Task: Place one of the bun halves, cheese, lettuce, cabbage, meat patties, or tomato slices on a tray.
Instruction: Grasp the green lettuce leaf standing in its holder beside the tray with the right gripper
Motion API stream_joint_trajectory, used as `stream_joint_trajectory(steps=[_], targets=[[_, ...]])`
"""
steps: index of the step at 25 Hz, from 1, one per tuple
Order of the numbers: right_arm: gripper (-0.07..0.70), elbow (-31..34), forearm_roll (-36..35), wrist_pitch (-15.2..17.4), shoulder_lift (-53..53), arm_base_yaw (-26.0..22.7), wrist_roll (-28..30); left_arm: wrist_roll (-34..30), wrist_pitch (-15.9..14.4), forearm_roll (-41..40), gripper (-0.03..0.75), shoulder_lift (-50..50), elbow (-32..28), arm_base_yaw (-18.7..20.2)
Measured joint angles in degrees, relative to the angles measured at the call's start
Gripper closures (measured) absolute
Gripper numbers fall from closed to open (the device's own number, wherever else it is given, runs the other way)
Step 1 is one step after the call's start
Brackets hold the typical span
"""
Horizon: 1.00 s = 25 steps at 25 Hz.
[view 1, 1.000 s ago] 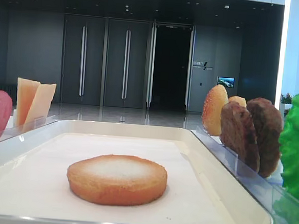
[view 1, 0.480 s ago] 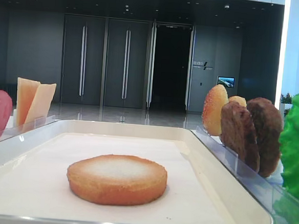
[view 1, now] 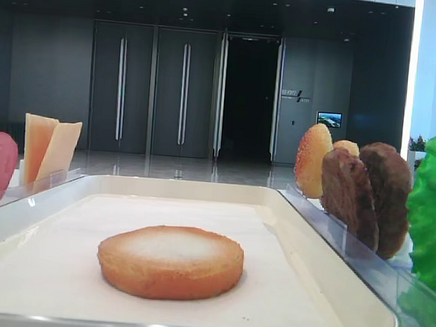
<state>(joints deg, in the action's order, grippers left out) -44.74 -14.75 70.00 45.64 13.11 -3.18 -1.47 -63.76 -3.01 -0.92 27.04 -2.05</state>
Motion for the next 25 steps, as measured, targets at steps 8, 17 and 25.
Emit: stream_joint_trajectory(steps=[8, 17, 25], targets=[[0.213, -0.13, 7.39, -1.87, 6.97, 22.52, -18.05, 0.0, 0.0, 0.0, 0.388, 0.0, 0.0, 0.0], [0.18, -1.01, 13.07, -12.54, 13.74, 32.03, -28.9, 0.0, 0.0, 0.0, 0.388, 0.0, 0.0, 0.0], [0.178, -1.01, 14.75, -14.28, 20.98, 32.03, -31.36, 0.0, 0.0, 0.0, 0.388, 0.0, 0.0, 0.0]])
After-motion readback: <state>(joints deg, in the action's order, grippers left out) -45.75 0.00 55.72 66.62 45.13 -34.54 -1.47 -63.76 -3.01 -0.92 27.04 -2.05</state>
